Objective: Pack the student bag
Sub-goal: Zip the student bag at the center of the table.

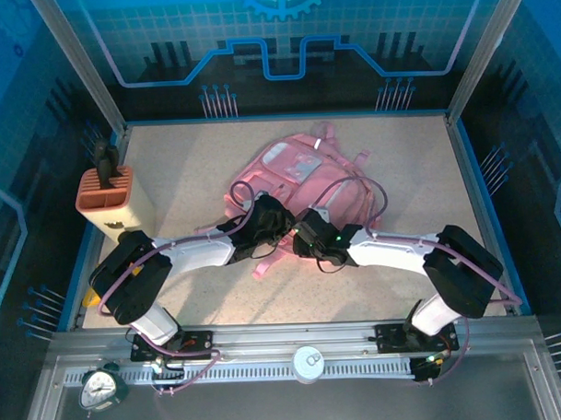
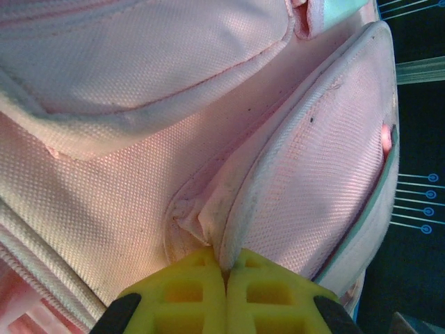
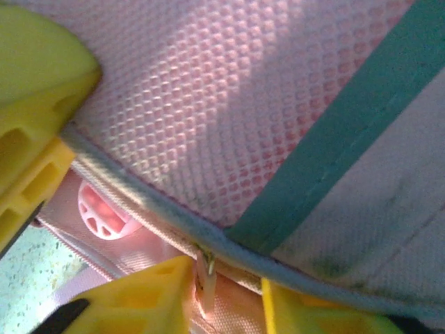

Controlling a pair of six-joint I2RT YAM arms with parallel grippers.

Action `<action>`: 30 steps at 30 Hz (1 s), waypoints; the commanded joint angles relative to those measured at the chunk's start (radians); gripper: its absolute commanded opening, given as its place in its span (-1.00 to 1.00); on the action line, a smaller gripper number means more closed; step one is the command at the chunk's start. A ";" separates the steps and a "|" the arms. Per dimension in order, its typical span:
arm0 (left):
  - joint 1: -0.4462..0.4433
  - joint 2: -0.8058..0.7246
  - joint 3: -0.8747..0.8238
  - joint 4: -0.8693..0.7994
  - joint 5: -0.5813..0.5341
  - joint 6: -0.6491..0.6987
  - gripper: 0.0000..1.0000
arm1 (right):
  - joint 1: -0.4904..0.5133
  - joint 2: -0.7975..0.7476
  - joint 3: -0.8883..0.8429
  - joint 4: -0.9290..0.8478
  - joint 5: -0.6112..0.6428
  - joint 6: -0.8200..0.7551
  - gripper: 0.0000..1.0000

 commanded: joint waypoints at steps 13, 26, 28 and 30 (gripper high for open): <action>-0.032 -0.071 0.054 -0.063 -0.029 0.072 -1.00 | 0.018 0.005 0.037 -0.016 0.071 -0.075 -0.96; 0.094 -0.113 0.017 -0.129 -0.017 0.152 -1.00 | 0.011 -0.170 -0.080 -0.152 0.061 -0.125 -1.00; 0.110 -0.122 0.012 -0.144 -0.017 0.169 -1.00 | 0.005 -0.202 -0.086 -0.187 0.073 -0.149 -1.00; 0.128 -0.129 0.014 -0.166 -0.013 0.194 -1.00 | -0.002 -0.239 -0.094 -0.220 0.085 -0.177 -1.00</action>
